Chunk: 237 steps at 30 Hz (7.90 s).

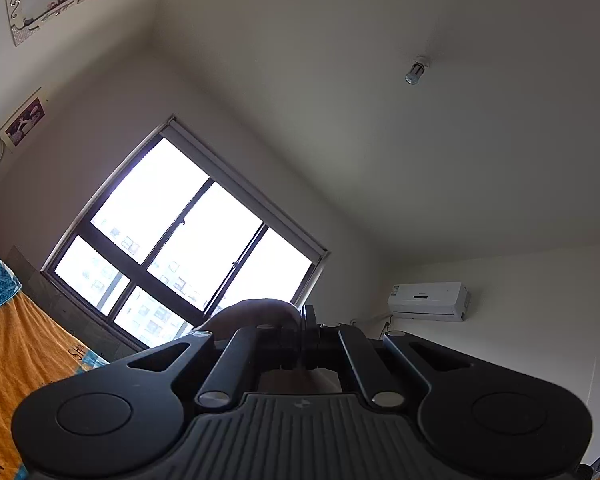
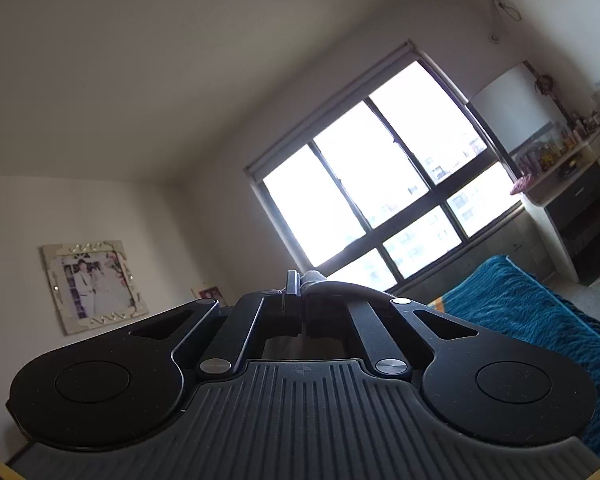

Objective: Fold clothes

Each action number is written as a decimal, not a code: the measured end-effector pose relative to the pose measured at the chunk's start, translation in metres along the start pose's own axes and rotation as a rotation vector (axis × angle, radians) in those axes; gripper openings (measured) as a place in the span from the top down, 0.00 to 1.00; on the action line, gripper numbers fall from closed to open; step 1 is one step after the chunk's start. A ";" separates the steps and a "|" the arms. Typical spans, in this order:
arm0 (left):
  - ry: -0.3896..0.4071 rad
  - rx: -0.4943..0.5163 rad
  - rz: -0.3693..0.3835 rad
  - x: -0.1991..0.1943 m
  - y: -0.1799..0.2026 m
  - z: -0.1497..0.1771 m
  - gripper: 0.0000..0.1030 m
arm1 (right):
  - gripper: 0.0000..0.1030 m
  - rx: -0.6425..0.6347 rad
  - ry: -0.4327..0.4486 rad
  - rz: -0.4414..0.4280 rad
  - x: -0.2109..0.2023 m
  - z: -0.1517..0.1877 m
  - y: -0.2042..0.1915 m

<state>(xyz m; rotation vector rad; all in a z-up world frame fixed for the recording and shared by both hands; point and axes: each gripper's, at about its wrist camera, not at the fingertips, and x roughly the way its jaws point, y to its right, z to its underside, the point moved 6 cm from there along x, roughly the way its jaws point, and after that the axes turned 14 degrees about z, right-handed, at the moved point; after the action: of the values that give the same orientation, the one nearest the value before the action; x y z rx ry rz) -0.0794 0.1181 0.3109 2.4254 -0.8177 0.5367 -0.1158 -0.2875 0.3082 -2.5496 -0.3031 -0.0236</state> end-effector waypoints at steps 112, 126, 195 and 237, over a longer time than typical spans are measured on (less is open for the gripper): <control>-1.310 0.007 -0.621 -0.087 -0.167 0.415 0.56 | 0.66 -0.512 -0.886 0.506 0.117 0.412 0.140; -1.296 -0.058 -0.443 -0.048 -0.124 0.399 0.52 | 0.52 -0.290 -0.687 0.428 0.077 0.313 0.129; -1.431 -0.251 -0.114 -0.012 -0.101 0.513 0.78 | 1.00 -0.027 -0.549 0.842 0.186 0.238 0.378; -1.269 -0.069 -0.373 -0.107 -0.129 0.335 0.59 | 0.51 -0.384 -0.928 0.349 0.096 0.348 0.084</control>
<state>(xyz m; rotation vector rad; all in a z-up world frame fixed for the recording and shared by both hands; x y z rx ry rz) -0.0093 0.0568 -0.0522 2.5774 -0.7214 -1.2665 -0.0199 -0.1479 -0.0211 -2.7760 -0.1950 1.3642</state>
